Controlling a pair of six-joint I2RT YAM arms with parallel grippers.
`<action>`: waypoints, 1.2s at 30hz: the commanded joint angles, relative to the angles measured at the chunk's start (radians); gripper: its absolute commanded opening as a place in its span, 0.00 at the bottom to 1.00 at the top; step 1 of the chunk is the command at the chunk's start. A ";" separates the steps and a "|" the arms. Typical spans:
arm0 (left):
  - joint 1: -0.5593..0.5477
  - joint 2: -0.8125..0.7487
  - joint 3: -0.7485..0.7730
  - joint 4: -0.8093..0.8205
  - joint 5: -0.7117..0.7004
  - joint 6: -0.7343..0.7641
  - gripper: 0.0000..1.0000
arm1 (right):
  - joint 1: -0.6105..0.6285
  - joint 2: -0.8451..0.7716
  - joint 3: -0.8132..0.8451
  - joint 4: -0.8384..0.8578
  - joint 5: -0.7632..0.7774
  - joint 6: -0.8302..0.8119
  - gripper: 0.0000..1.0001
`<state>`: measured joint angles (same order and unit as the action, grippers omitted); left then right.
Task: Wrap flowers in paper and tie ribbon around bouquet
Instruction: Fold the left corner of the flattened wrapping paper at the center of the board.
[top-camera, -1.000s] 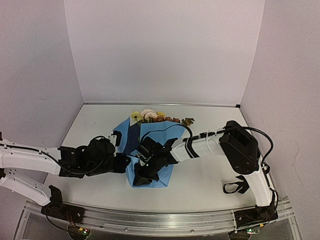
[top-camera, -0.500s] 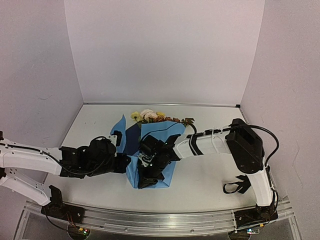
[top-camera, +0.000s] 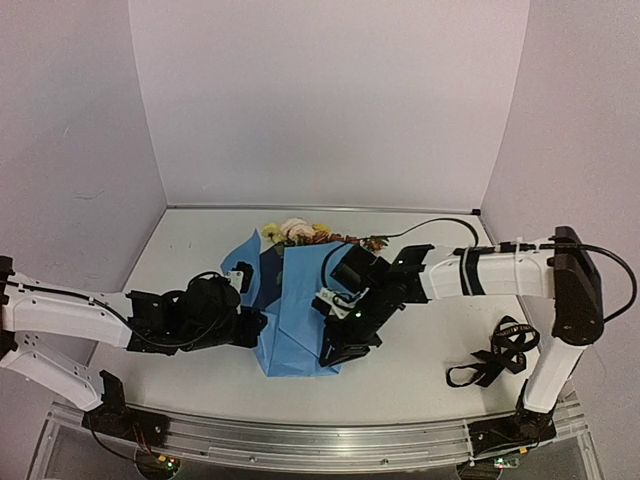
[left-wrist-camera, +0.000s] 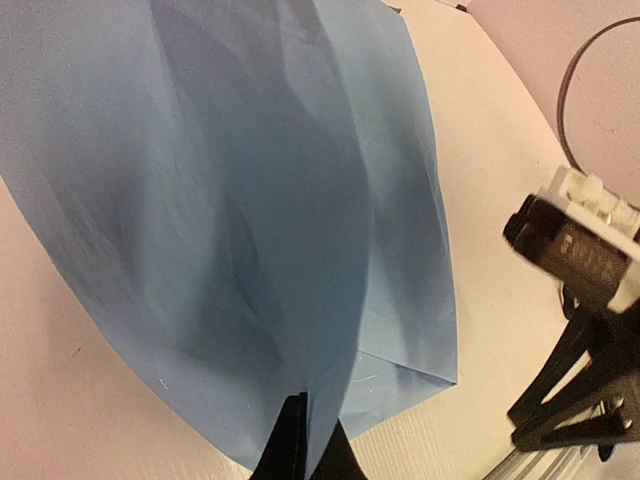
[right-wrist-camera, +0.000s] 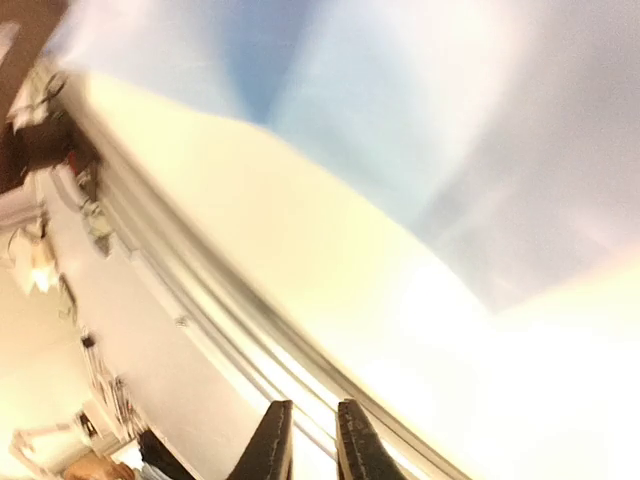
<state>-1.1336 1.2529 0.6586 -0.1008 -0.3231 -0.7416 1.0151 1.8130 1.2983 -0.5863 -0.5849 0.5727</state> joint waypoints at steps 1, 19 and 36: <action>-0.005 0.040 0.073 0.041 0.031 0.060 0.00 | -0.096 -0.129 -0.148 -0.001 0.135 0.009 0.28; -0.005 0.194 0.189 0.092 0.129 0.164 0.00 | -0.174 0.082 -0.135 0.246 0.229 0.195 0.30; -0.006 0.498 0.430 0.028 0.290 0.287 0.01 | -0.173 0.018 -0.197 0.251 0.212 0.232 0.27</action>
<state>-1.1343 1.7187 1.0214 -0.0655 -0.0620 -0.4924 0.8448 1.9068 1.1304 -0.3404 -0.3879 0.7993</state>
